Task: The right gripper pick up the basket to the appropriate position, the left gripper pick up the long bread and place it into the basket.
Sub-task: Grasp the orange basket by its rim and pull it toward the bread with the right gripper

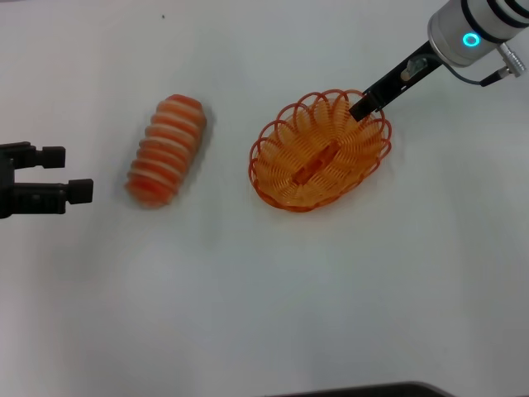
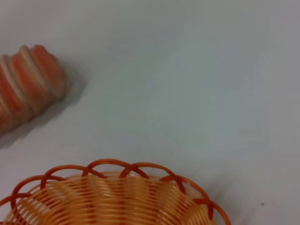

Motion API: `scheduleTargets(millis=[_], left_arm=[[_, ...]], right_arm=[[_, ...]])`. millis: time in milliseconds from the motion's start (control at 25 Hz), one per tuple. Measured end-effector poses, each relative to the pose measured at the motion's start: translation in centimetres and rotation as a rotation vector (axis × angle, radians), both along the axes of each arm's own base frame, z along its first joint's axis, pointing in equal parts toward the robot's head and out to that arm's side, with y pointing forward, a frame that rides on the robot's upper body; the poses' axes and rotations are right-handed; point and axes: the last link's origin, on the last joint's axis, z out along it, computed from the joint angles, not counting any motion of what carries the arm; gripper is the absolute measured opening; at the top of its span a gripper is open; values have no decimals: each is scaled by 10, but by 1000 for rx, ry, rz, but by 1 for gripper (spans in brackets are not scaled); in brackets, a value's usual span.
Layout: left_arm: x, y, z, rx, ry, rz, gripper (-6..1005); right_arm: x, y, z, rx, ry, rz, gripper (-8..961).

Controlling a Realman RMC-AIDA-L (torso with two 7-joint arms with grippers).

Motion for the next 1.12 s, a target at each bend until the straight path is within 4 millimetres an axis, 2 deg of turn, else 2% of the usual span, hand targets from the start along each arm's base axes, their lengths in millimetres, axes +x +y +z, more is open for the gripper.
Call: scheduleTargets(millis=[80,280,680,880,1120], left_arm=[[0,0,0,0,0,0,894],[0,0,0,0,0,1,893],[-3,-1,0,-5,11,10,890],[-4,0,3,16,10,20,889],[-4,3,6,43,9,19,887]], right_arm=[[1,0,0,0,0,-2,414],[4,-2,-1,-3,1,-13,166],[9,-5,9,27,94,-64,77],[18,-13,32,68,327,-119,70],[48,-31,49,126,580,-231,53]])
